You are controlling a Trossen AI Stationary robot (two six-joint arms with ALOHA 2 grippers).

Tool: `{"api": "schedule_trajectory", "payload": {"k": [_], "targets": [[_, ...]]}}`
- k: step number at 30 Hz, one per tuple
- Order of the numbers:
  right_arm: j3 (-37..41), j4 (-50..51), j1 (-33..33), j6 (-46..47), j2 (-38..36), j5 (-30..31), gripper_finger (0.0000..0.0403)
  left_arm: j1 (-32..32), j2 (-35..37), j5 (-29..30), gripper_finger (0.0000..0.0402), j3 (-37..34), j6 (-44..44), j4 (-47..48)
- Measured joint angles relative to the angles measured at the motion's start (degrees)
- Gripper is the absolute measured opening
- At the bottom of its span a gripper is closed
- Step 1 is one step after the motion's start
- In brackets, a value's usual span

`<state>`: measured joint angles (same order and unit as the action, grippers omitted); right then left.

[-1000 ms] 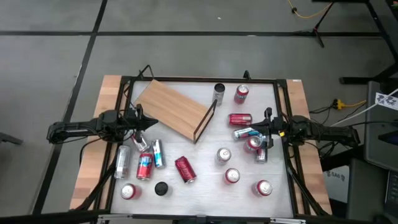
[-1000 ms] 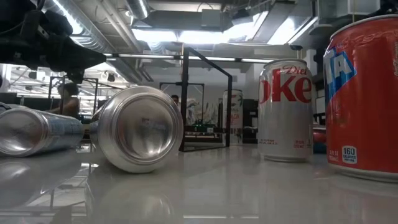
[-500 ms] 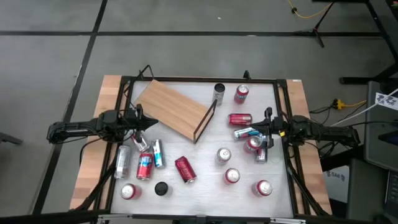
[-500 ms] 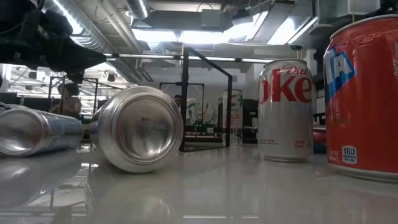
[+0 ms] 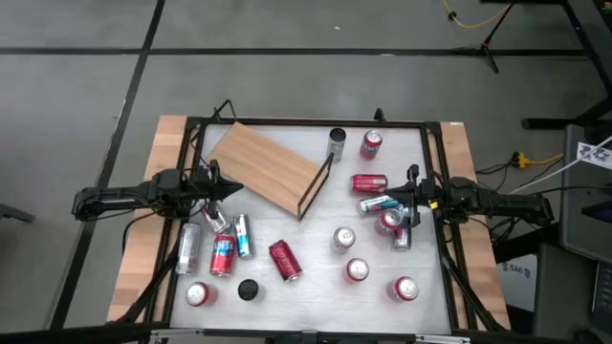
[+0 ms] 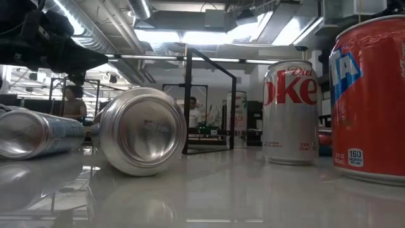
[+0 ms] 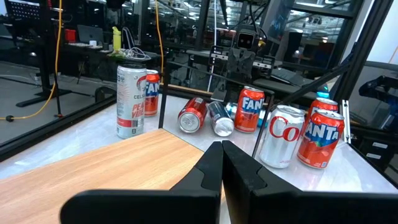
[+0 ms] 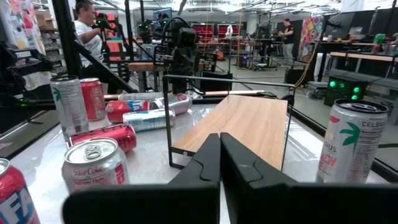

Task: Pick and place cans onto a shelf
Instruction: Put the top right red soda can on the shelf

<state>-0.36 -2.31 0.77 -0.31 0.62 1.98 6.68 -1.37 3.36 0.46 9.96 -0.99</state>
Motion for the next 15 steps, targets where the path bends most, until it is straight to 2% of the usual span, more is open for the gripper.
{"api": "schedule_trajectory", "payload": {"k": [9,12,15], "targets": [[0.00,-0.70,-0.01,0.01,0.00,0.41,0.0013,0.00,0.00,0.00,0.0000,0.01,0.00,-0.01],[0.00,-1.21,-0.01,1.74,0.00,0.48,0.0044,0.00,0.00,0.00,0.0000,0.01,0.00,-0.01],[0.00,-1.22,-0.01,5.27,0.00,2.34,0.0097,0.00,0.00,0.00,0.0000,0.00,0.00,0.01]]}}
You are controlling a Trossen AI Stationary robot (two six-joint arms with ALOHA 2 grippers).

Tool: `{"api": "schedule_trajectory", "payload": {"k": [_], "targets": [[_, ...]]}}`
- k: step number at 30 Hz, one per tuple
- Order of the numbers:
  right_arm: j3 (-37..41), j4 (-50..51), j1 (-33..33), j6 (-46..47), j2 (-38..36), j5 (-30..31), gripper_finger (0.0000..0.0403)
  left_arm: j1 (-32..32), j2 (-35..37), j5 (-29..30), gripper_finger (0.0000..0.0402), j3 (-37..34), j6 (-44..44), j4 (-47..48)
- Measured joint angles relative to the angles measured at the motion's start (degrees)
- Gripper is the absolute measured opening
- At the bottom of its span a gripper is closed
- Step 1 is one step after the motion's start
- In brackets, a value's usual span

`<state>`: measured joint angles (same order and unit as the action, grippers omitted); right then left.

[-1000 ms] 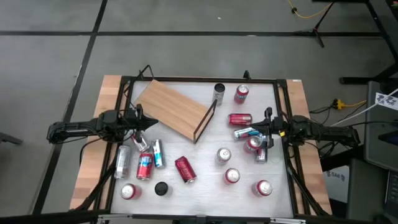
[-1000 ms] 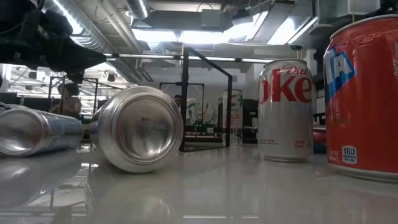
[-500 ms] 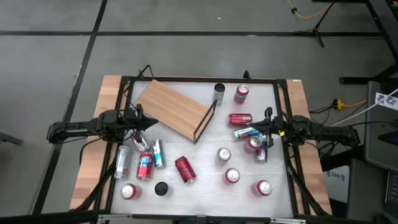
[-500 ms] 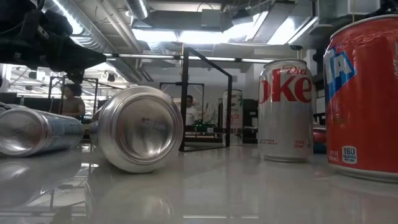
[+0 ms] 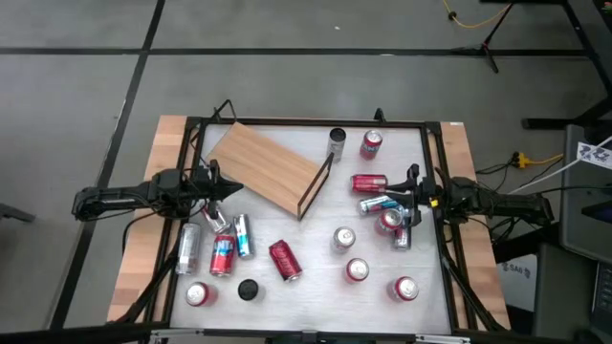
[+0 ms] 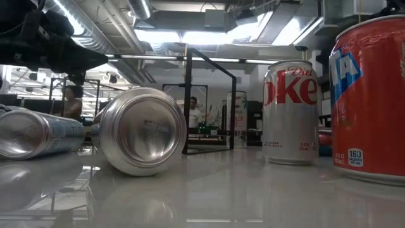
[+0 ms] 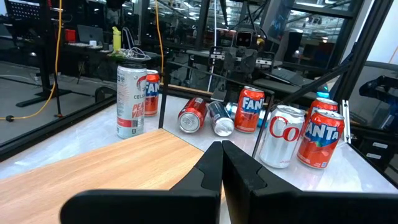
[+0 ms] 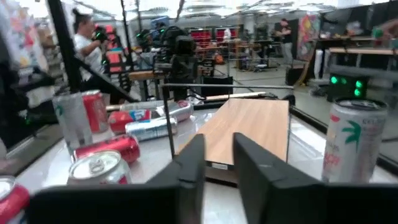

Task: Pick and place cans onto a shelf
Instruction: Put the top right red soda can on the shelf

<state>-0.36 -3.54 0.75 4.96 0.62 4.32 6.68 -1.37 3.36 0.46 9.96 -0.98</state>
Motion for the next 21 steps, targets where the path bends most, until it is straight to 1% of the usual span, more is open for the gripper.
{"api": "schedule_trajectory", "payload": {"k": [6,9,12,14,17,21], "targets": [[0.00,0.01,0.01,2.47,0.00,5.20,0.0232,0.00,0.00,0.02,0.0000,0.00,-0.02,-0.02],[-0.01,0.00,0.00,2.51,0.00,5.50,0.0294,0.00,0.00,0.02,0.0000,-0.02,-0.02,-0.02],[-0.02,0.01,0.00,2.51,0.00,4.57,0.0343,0.00,0.00,0.01,0.0000,0.01,-0.01,0.00],[-0.02,-0.06,0.00,2.51,0.00,3.69,0.0367,-0.01,0.00,0.02,0.0000,0.00,-0.02,-0.02],[-0.02,-0.98,0.00,2.51,0.00,3.65,0.0391,0.00,0.00,0.00,0.0000,-0.02,0.00,0.01],[-0.02,-6.51,0.00,2.51,0.00,3.65,0.0398,-0.01,0.00,0.02,0.0000,0.00,0.00,-0.02]]}}
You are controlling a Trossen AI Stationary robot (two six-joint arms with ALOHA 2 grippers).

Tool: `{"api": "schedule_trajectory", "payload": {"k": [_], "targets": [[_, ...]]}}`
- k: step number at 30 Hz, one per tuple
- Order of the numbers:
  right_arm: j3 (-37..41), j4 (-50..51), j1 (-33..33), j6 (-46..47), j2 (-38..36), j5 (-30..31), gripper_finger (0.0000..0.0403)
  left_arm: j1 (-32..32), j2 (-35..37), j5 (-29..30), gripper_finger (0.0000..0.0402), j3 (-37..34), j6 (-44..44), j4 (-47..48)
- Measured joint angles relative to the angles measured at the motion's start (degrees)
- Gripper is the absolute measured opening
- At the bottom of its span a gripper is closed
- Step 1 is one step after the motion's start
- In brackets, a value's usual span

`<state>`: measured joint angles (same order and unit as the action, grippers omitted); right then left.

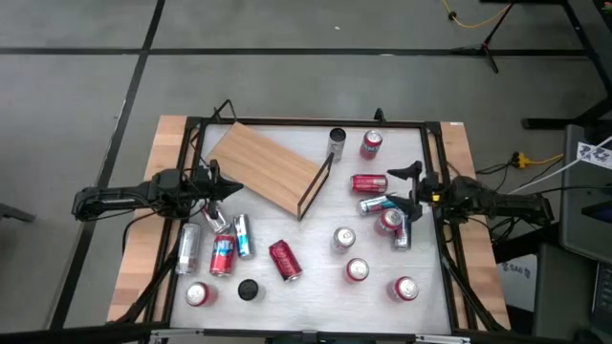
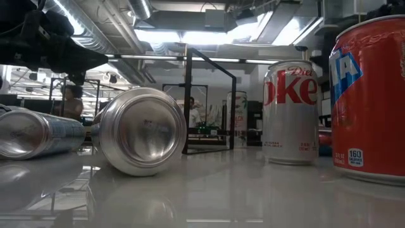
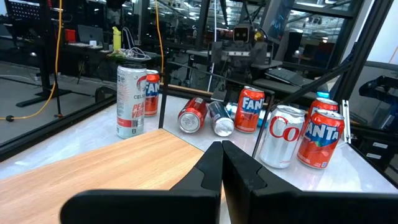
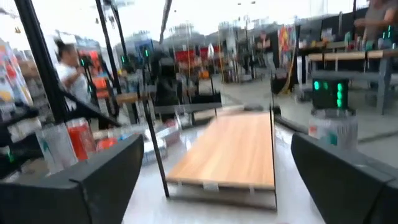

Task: Pick and place cans onto a shelf
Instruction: Put the top right red soda can on the shelf

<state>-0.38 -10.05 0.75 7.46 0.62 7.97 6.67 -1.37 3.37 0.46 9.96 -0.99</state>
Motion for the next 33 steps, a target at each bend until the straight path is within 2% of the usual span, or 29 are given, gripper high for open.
{"api": "schedule_trajectory", "payload": {"k": [2,6,12,21,23,25,27,33], "targets": [[-0.19,-3.39,0.00,-0.02,-0.02,0.00,0.0393,0.00,0.00,0.01,0.0000,0.00,0.00,0.00],[-4.30,-3.22,0.00,-0.02,0.17,0.98,0.0385,0.01,0.00,0.05,0.0000,0.01,0.00,0.00],[-13.26,0.13,0.02,-3.65,4.80,8.55,0.0381,0.00,0.00,0.15,0.0000,0.00,-0.02,0.00],[-30.63,14.70,0.11,-10.31,24.16,28.02,0.0380,0.01,0.00,0.17,0.0000,0.01,-0.02,0.00],[-34.62,16.69,1.32,-12.89,29.20,30.65,0.0380,0.00,0.00,0.16,0.0000,-0.02,-0.02,0.00],[-38.76,19.17,3.90,-15.96,33.60,30.68,0.0380,0.01,-0.01,0.18,0.0000,-0.01,-0.02,0.00],[-43.16,22.65,7.33,-18.34,37.95,27.74,0.0380,0.01,-0.02,0.18,0.0000,-0.02,-0.02,0.00],[-55.19,37.39,21.79,-20.04,49.40,12.28,0.0380,0.00,0.00,0.18,0.0000,-0.01,-0.02,0.00]]}}
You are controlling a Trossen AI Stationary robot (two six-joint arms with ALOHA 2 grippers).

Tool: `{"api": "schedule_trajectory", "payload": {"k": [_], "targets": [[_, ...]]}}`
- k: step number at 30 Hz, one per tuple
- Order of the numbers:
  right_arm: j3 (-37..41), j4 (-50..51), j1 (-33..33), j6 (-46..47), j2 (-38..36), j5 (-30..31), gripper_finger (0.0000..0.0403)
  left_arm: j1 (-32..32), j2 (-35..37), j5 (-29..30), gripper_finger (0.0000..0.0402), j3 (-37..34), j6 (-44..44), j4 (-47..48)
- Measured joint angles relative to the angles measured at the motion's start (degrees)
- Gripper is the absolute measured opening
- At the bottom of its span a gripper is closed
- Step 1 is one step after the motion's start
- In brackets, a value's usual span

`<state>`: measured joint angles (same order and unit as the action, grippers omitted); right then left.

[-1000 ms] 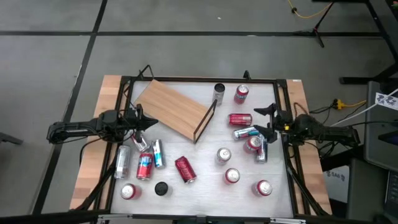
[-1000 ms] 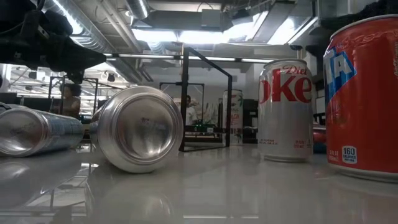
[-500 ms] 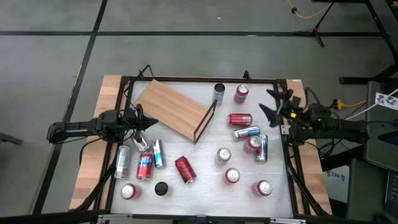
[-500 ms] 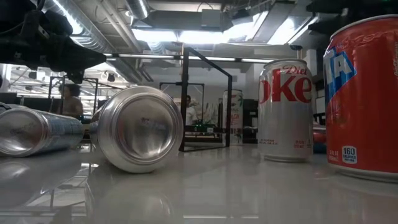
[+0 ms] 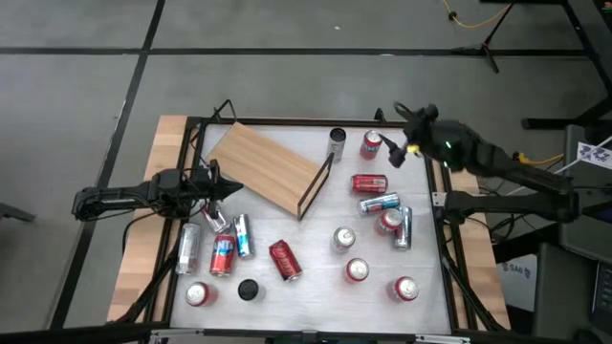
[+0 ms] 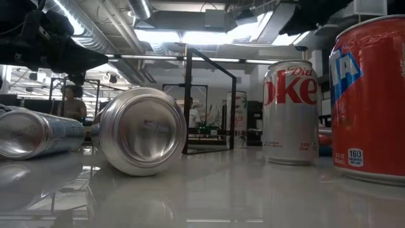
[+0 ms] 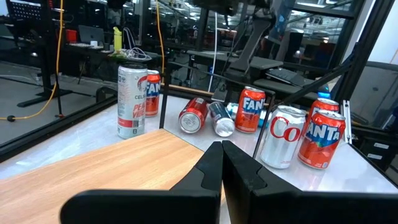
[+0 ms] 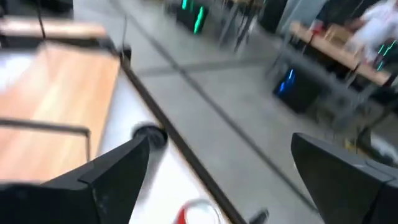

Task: Pick and place cans onto a shelf
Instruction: Put the top right red soda can on the shelf

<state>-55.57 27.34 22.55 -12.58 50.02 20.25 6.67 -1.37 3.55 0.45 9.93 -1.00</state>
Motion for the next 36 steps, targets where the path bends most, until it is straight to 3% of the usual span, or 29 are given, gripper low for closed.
{"api": "schedule_trajectory", "payload": {"k": [7,13,23,36], "targets": [[-5.55,9.37,16.20,-6.95,11.46,-18.50,0.0381,0.01,0.00,0.00,0.0000,0.00,0.00,-0.01],[-5.55,10.27,24.30,-10.18,19.57,-30.46,0.0381,0.00,-0.01,0.00,0.0000,0.00,0.00,-0.02],[-5.55,10.18,25.86,-15.16,28.79,-34.58,0.0381,0.01,0.00,0.00,0.0000,0.00,0.00,-0.02],[-4.98,9.71,25.86,-15.41,31.67,-34.87,0.0381,0.01,0.00,0.00,0.0000,0.01,0.00,-0.02]]}}
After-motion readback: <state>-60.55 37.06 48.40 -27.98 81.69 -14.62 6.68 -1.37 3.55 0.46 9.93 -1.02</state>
